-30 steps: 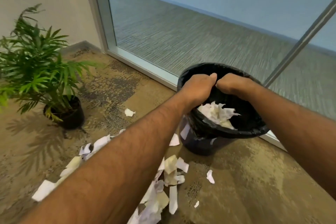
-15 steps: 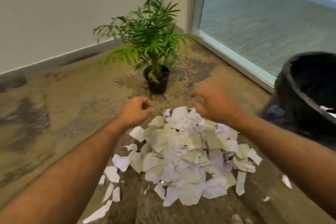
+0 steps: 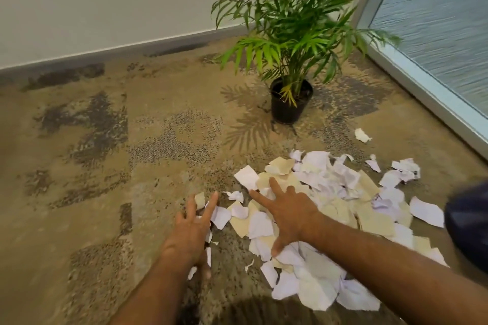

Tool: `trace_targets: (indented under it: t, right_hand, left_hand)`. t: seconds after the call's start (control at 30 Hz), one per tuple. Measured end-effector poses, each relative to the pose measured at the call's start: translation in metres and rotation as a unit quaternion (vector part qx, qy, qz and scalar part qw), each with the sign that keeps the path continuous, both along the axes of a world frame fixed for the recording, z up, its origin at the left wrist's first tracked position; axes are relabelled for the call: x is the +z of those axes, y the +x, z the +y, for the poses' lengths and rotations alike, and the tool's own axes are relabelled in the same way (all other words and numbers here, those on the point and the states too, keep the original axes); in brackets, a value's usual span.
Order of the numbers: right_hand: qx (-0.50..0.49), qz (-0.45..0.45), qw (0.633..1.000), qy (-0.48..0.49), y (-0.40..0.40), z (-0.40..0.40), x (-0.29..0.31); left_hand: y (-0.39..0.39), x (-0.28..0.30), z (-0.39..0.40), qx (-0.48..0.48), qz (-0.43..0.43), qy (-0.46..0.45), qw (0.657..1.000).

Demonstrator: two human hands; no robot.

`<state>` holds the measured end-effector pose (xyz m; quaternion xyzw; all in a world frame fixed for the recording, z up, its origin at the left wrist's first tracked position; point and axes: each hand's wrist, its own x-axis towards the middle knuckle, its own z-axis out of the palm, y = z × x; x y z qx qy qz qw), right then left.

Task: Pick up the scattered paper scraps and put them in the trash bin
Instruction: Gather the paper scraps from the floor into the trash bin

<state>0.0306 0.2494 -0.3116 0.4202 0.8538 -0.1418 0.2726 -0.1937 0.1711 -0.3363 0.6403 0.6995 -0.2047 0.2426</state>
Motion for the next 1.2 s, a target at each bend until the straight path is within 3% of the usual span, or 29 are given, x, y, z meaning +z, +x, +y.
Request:
trace_targets:
  t: [0.27,0.37,0.53,0.67,0.9,1.07,1.2]
  right_hand:
    - [0.023,0.005,0.999,0.027,-0.017,-0.005,-0.014]
    - [0.015,0.068,0.997,0.041,-0.025,-0.011,-0.012]
    - [0.010,0.146,0.987,0.065,-0.021,-0.016,-0.009]
    - [-0.086,0.260,0.961,0.045,0.001,-0.011,0.000]
    - [-0.297,0.455,0.830,0.124,0.059,-0.004,0.079]
    - [-0.436,0.584,0.669,0.149,0.130,-0.010,0.168]
    - [-0.459,0.645,0.562,0.238,0.206,-0.024,0.240]
  left_hand:
    - [0.015,-0.017,0.019,0.058,-0.106,0.032,0.992]
    - [0.025,-0.024,0.015,0.050,-0.137,0.042,0.988]
    - [0.033,-0.036,0.012,0.068,-0.203,0.135,0.967]
    - [0.034,-0.022,0.020,0.120,-0.261,0.209,0.935]
    - [0.069,0.052,0.053,0.169,-0.429,0.289,0.839]
    - [0.139,0.142,0.087,0.134,-0.554,0.295,0.766]
    - [0.223,0.216,0.107,0.051,-0.629,0.286,0.721]
